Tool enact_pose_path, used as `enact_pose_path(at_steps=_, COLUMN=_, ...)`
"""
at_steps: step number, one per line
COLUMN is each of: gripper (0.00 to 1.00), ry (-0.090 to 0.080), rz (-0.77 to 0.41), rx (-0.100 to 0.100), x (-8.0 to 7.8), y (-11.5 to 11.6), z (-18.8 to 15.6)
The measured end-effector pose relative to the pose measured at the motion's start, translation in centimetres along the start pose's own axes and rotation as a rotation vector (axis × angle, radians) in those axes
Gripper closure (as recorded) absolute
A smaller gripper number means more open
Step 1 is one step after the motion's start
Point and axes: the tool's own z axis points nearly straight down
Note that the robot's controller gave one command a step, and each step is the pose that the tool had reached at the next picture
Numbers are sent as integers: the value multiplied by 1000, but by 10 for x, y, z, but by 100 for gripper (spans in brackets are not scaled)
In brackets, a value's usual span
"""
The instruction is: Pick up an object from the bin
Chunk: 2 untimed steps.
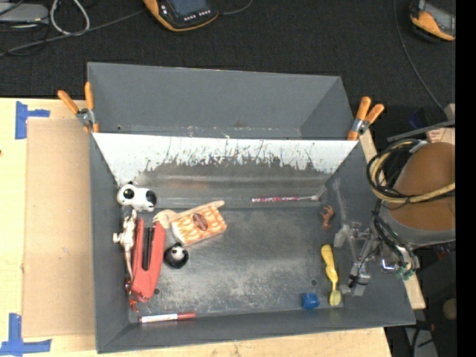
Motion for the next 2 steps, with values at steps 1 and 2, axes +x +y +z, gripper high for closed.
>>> enact_pose_path(at_steps=1, gripper=0, ry=-4, rz=-509, rx=1, x=-12, y=7, z=25)
enact_pose_path(at_steps=2, gripper=100, ry=1, rz=-776, rx=-4, x=0, y=14, z=49)
